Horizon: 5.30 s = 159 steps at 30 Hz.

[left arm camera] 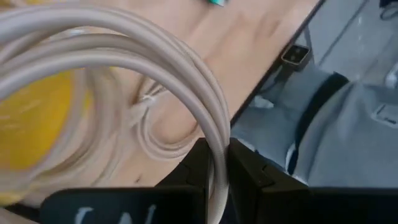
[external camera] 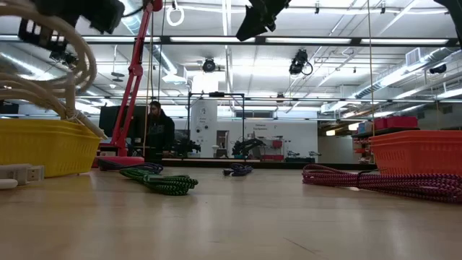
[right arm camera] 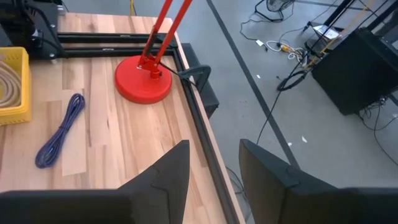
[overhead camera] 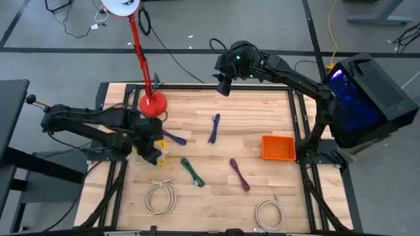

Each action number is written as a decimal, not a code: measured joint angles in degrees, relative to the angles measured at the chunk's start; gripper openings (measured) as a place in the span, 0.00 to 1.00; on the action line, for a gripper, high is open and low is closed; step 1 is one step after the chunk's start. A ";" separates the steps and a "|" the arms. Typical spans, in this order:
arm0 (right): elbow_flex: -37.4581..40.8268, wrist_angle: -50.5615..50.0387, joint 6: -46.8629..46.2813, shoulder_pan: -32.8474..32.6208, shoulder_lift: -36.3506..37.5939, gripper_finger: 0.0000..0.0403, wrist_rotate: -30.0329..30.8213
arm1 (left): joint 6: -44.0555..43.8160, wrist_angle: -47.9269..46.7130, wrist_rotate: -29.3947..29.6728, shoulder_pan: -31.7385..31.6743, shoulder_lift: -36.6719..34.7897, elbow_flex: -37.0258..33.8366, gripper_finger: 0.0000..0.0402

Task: Pick & Place USB Port
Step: Put the light brown HDMI cable into the yellow bin

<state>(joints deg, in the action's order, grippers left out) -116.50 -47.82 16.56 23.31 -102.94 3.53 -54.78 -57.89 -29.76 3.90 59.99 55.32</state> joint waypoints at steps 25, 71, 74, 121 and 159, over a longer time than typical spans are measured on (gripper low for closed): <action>-0.01 -0.23 0.44 0.02 0.00 0.35 -0.09 | 14.09 -4.53 -7.74 -12.00 -1.51 -6.15 0.09; -0.01 -0.21 0.07 0.00 0.00 0.35 -0.11 | 14.05 -7.65 -4.50 -15.37 -1.01 -6.15 0.34; -0.01 -0.21 0.07 0.00 0.00 0.35 -0.11 | 14.64 -8.73 -3.22 -15.35 -1.01 -6.15 0.34; 3.51 -15.20 -8.14 -5.39 0.73 0.35 -13.10 | 35.92 12.90 15.76 -12.78 11.39 18.51 0.22; 62.09 3.29 -55.57 -58.14 25.35 0.25 -12.75 | 47.91 21.40 24.33 -12.66 11.26 23.14 0.22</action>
<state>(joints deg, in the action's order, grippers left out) -54.41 -44.53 -39.01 -34.83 -77.58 -9.22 -6.87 -36.50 -5.43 -8.76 71.25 78.46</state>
